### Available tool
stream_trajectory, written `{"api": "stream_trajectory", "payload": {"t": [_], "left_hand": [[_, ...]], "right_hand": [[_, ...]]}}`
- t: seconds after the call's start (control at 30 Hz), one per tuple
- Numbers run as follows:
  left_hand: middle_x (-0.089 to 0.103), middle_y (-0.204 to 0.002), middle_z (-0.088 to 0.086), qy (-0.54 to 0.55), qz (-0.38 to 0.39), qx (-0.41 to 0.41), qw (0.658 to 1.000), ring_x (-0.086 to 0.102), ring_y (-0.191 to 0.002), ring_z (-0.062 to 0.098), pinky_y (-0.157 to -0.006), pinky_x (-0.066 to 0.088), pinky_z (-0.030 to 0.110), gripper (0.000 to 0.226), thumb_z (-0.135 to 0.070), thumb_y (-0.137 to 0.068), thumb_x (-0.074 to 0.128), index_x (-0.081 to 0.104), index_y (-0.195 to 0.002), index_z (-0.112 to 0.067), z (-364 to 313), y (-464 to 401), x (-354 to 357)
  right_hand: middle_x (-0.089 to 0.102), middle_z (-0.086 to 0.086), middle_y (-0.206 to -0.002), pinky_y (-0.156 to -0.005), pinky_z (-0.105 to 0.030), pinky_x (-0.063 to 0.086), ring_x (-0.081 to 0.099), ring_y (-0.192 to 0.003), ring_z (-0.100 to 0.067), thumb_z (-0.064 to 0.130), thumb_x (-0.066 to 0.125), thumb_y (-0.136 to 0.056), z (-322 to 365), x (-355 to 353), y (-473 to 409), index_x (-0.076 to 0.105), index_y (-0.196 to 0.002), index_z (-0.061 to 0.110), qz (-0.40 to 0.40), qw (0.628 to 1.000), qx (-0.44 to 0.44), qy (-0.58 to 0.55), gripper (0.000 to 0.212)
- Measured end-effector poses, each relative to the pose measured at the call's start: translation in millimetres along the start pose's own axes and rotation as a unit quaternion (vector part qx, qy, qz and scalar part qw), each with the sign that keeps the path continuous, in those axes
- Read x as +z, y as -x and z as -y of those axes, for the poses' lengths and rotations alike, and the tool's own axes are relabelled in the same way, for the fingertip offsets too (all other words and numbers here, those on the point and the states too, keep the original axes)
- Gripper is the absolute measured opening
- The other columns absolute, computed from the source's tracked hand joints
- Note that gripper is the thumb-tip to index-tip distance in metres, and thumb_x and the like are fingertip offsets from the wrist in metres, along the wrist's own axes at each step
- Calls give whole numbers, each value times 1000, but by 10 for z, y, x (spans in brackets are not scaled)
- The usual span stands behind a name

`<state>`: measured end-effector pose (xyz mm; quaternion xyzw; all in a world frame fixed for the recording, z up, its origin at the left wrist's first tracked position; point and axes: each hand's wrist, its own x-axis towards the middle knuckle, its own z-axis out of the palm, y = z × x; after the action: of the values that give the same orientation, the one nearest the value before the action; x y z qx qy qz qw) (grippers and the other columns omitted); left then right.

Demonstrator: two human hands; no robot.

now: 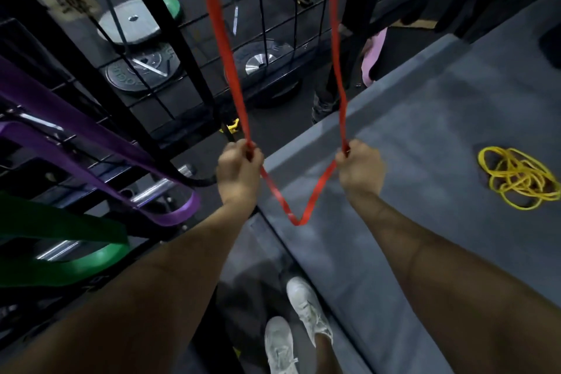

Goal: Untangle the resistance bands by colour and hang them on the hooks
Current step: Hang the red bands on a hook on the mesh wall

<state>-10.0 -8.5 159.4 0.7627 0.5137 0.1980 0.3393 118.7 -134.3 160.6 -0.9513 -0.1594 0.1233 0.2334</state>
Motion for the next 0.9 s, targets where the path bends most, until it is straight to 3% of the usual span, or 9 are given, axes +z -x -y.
{"api": "stream_trajectory", "payload": {"t": [0.17,0.27,0.4,0.47,0.57,0.63,0.73,0.8,0.9], "left_hand": [[54,-69,-3,42,89,67,993,56,-73,19,-67,47,32,20,-27,-81,68,60,-73,-11,-152,-68,44],[45,-61,-9,9,83,63,995,46,-60,11,-54,37,26,34,-36,-78,70,46,-60,-21,-129,-126,-19],[53,-63,-9,75,36,-25,996,52,-63,10,-57,41,24,27,-34,-77,72,55,-66,-18,-30,-184,-61],[54,-64,-5,78,28,-26,996,54,-64,14,-59,45,26,28,-32,-77,73,57,-72,-10,-28,-197,-58],[54,-67,-8,101,40,3,994,52,-62,5,-53,39,6,18,-22,-78,73,62,-81,-8,-88,-234,-26],[62,-79,-5,98,69,30,992,57,-72,5,-60,39,1,19,-18,-81,69,67,-96,-8,-138,-246,14],[62,-97,-2,121,125,43,984,57,-91,8,-83,43,14,32,-12,-85,63,61,-117,-8,-191,-235,66],[60,-99,-5,105,140,66,982,55,-93,8,-88,43,21,33,-11,-86,61,61,-119,-12,-229,-211,67],[63,-114,-1,62,140,65,986,59,-103,14,-91,40,19,39,-15,-88,60,56,-127,-15,-222,-181,114]], "right_hand": [[65,-21,-104,-81,-42,46,58,-101,-41,22,49,-91,203,118,-25,59,-101,7,31,998,-58,12,21],[64,-20,-106,-82,-41,46,58,-101,-40,21,51,-89,212,155,-43,59,-103,9,30,998,-47,8,20],[63,-19,-107,-79,-41,45,58,-102,-40,17,51,-88,179,192,-90,55,-111,9,22,999,-42,10,25],[63,-20,-106,-79,-41,44,58,-101,-40,17,52,-89,190,206,-140,56,-107,6,20,999,-34,-15,22],[65,-17,-107,-84,-39,46,59,-103,-36,13,54,-87,266,250,-199,61,-107,7,33,995,-25,-86,22],[69,-16,-105,-87,-38,49,62,-102,-33,11,56,-85,321,291,-223,65,-106,9,47,988,-33,-140,23],[70,-12,-108,-89,-27,46,64,-104,-25,6,54,-86,388,329,-217,65,-115,11,88,976,-54,-192,31],[69,-10,-112,-88,-20,45,63,-103,-20,3,52,-87,425,317,-206,63,-118,10,112,966,-67,-221,34],[60,-15,-126,-92,-14,38,58,-114,-24,-2,50,-89,403,284,-198,53,-129,2,157,953,-73,-250,40]]}}
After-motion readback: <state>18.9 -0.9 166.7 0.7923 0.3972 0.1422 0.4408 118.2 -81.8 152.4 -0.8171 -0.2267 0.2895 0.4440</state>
